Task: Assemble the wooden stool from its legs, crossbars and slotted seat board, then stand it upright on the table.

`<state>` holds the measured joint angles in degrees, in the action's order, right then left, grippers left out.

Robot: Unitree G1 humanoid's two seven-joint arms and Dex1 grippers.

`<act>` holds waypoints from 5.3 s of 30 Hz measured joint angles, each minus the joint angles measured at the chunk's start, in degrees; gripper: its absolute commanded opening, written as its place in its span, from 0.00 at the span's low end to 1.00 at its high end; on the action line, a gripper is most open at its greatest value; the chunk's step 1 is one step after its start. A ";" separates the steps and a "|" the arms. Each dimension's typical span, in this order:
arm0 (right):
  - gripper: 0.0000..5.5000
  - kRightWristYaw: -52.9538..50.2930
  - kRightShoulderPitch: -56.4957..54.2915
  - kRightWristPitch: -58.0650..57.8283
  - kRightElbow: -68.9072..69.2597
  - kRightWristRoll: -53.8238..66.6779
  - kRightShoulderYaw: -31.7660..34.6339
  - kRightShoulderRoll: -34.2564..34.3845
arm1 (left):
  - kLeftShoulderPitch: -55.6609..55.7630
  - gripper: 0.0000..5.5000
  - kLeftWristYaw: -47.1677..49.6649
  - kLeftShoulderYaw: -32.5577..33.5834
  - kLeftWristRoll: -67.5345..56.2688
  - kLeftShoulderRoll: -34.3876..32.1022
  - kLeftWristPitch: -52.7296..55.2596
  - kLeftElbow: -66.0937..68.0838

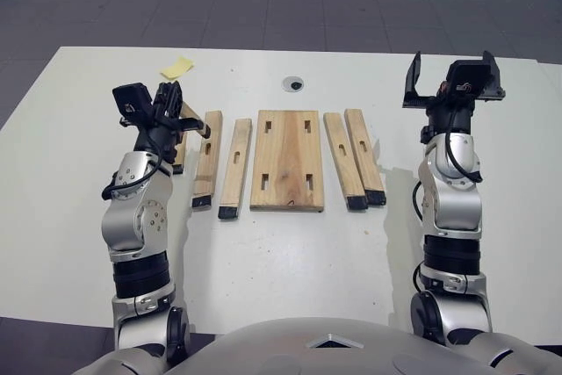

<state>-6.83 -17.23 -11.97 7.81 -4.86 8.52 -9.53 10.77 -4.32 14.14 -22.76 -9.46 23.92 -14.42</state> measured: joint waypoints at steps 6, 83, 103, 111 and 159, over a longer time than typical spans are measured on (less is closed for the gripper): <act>0.98 0.02 0.73 -0.52 0.42 0.00 -0.11 0.52 | -1.16 0.08 0.73 0.89 0.17 0.01 -0.07 0.85; 0.98 2.60 -2.62 -1.66 -0.51 -0.05 -2.03 1.30 | -2.99 0.42 2.22 -6.18 10.22 2.04 -8.53 21.30; 0.98 3.81 -3.81 0.79 -4.42 0.05 -1.70 -0.15 | -1.29 0.98 -7.22 0.01 2.03 -3.51 -13.65 4.26; 0.98 3.93 -5.21 1.26 -5.40 0.05 -2.19 -0.11 | 13.95 0.98 -3.91 0.97 1.47 -5.48 -10.20 6.96; 0.98 3.67 -7.01 3.58 -7.92 0.18 -2.57 1.23 | 22.43 0.98 -5.36 -5.81 14.99 -6.73 -23.14 39.07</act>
<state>-3.16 -24.24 -8.38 -0.12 -4.68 5.95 -8.30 33.20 -9.67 8.33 -7.77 -16.19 0.78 24.65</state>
